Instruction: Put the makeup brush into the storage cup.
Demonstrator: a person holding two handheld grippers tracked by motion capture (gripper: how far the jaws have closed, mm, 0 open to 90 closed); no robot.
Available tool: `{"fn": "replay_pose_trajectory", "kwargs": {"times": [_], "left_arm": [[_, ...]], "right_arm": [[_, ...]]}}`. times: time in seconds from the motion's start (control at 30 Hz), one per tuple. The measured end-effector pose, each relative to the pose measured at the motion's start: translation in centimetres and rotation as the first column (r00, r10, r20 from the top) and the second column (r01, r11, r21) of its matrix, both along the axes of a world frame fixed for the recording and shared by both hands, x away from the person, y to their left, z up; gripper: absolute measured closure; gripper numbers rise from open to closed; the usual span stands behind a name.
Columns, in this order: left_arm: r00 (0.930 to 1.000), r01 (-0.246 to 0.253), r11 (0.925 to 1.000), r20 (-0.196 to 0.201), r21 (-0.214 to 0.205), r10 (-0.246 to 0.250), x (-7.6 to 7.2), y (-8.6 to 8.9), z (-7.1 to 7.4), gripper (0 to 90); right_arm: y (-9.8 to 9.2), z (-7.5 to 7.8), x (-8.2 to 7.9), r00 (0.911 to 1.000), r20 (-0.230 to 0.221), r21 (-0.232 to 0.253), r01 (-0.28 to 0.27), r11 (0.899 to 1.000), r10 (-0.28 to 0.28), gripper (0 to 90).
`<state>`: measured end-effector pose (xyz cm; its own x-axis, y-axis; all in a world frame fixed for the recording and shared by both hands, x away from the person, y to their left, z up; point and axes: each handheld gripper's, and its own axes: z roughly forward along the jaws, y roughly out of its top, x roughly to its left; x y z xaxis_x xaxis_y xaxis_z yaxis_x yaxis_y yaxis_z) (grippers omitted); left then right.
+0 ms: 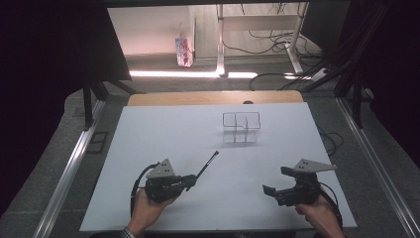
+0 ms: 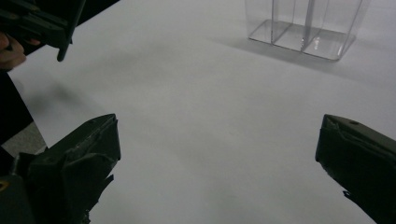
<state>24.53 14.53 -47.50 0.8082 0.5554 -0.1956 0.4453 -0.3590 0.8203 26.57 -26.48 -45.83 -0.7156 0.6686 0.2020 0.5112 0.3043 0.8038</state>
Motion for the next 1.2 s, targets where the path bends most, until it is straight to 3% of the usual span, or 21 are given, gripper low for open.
{"fn": "replay_pose_trajectory", "kwargs": {"times": [0.3, 0.53, 0.77, 1.03, 1.2], "left_arm": [[1.0, 0.005, 0.9984, -0.002, -0.057, -0.005, 0.4, -0.6, -0.1, 84.1], [0.9997, 0.024, 0.9979, 0.002, -0.061, -0.024, 0.8, -1.7, -0.3, 84.1], [0.999, 0.044, 0.9959, -0.009, -0.08, -0.044, 1.2, -2.7, -0.6, 84.1], [0.998, 0.053, 0.9941, -0.029, -0.095, -0.056, 1.6, -3.2, -1.0, 84.1], [0.9973, 0.058, 0.9907, -0.038, -0.123, -0.063, 1.9, -3.5, -1.1, 84.1]], "right_arm": [[1.2, 0.4, 1.0, 0.9999, 0.013, 0.05, 0.003, 0.999, -0.004, 0.4], [2.2, 0.5, 1.9, 0.9997, -0.023, 0.093, 0.002, 0.996, 0.0, 0.0], [3.3, 1.0, 2.5, 0.9977, -0.056, 0.187, -0.028, 0.982, 0.039, 0.0], [5.0, 1.0, 3.1, 0.9953, -0.07, 0.16, -0.056, 0.986, 0.068, 0.0], [5.9, 1.0, 3.4, 0.9927, -0.085, 0.182, -0.069, 0.981, 0.085, 0.0]]}}
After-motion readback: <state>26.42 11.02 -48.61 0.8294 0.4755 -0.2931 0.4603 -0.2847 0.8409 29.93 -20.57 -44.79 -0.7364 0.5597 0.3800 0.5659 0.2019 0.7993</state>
